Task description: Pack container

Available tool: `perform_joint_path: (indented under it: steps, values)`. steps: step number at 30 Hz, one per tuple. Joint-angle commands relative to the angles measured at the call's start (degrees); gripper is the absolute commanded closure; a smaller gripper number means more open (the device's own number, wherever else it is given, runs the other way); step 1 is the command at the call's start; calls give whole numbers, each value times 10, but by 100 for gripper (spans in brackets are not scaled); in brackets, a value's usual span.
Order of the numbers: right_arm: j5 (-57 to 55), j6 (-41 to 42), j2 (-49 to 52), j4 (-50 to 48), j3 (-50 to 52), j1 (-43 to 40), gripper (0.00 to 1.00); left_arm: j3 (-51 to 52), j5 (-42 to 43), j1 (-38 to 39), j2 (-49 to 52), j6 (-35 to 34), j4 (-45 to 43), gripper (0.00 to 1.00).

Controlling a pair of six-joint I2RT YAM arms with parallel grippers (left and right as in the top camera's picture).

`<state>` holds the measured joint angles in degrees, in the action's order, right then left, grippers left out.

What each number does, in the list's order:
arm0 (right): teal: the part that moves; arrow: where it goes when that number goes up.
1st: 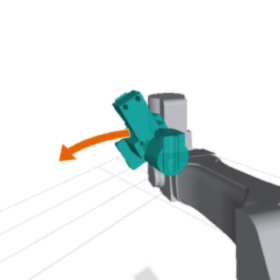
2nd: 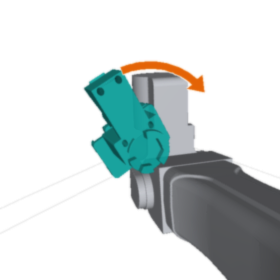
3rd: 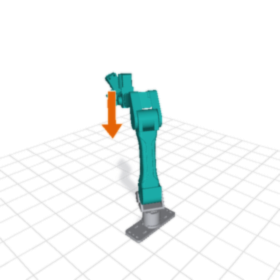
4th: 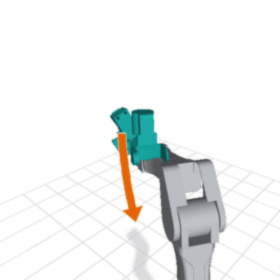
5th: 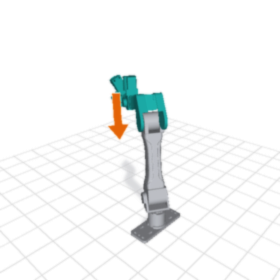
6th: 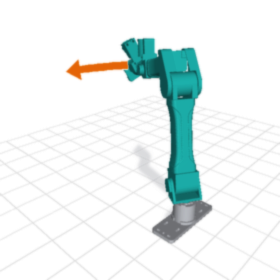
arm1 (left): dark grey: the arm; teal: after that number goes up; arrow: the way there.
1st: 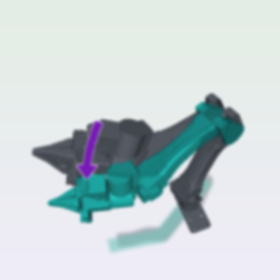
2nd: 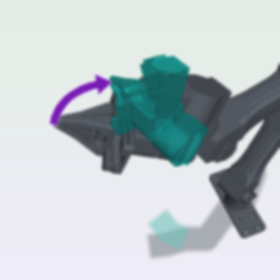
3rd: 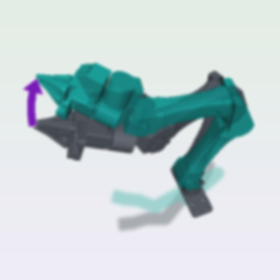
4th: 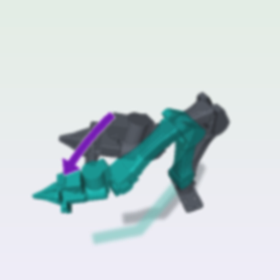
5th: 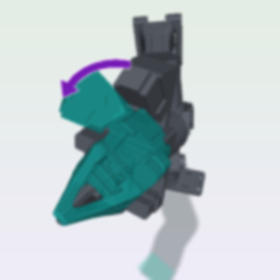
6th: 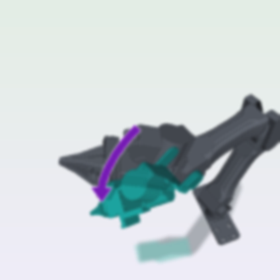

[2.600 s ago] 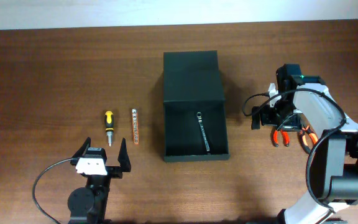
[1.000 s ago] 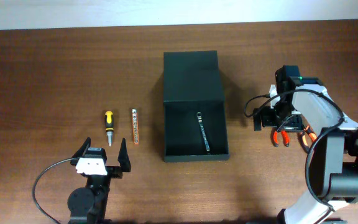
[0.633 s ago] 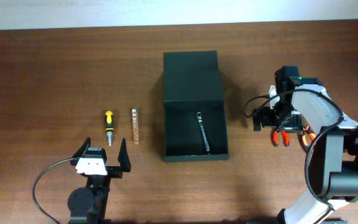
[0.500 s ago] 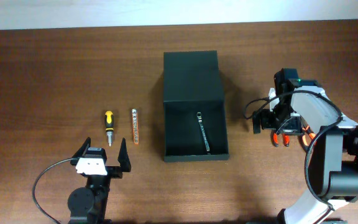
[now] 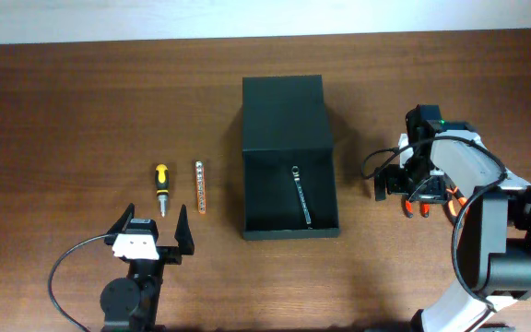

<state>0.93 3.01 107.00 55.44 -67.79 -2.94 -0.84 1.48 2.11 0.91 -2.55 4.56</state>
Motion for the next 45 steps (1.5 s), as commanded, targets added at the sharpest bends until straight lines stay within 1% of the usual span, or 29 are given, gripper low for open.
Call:
perform_joint_path:
  steps: [1, 14, 29, 33, 45]
  values:
    - [-1, 4, 4, 0, 3, 3, 1, 3, -4, -4, -2, 11, 2, 1]
    - [-1, 4, 32, -5, 3, 3, 1, 3, -4, -4, -2, 11, 2, 1]
    - [-10, 2, 32, -17, 3, 3, 0, 3, -4, -4, -2, 11, 2, 1]
    - [-10, 2, 32, -19, 3, 4, 7, 3, -4, -4, -2, 11, 2, 1]
    - [-10, -2, 32, -20, 3, 3, 41, 3, -4, -4, -2, 11, 2, 1]
